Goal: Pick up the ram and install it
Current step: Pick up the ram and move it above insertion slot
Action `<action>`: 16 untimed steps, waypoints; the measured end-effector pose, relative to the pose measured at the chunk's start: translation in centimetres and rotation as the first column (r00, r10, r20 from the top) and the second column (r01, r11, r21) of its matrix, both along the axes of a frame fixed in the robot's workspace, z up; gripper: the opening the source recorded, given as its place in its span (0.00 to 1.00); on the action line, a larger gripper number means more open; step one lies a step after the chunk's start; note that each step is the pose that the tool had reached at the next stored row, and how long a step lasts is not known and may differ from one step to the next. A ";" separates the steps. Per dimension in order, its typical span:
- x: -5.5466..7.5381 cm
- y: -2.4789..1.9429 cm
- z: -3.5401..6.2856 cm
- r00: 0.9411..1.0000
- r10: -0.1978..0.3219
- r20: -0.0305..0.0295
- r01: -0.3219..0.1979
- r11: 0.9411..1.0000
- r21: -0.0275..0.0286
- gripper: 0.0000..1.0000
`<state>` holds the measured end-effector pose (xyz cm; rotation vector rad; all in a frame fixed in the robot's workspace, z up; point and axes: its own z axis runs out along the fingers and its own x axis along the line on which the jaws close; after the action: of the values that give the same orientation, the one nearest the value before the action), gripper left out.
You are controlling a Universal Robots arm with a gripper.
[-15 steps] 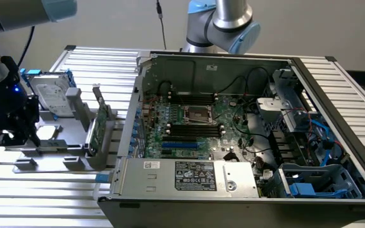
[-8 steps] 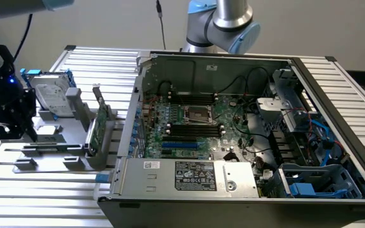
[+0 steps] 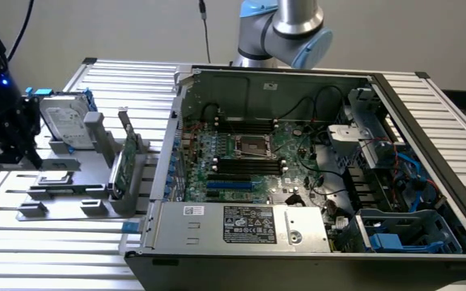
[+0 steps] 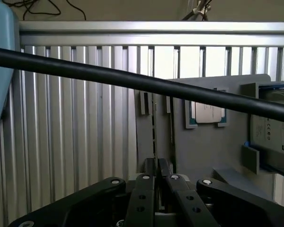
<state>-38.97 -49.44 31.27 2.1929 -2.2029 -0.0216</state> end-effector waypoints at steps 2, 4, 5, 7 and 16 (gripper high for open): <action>0.4 0.06 0.78 1.000 0.000 0.000 0.000 1.000 0.000 0.16; 0.9 0.11 1.51 1.000 0.001 -0.001 -0.001 1.000 0.001 0.16; 1.1 0.13 1.87 1.000 0.001 -0.001 -0.001 1.000 0.001 0.16; 1.7 0.18 2.60 1.000 0.001 -0.002 -0.001 1.000 0.001 0.16; 4.6 0.37 5.91 1.000 0.001 -0.005 -0.001 1.000 0.002 0.14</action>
<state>-34.39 -49.08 37.18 2.1923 -2.2003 -0.0287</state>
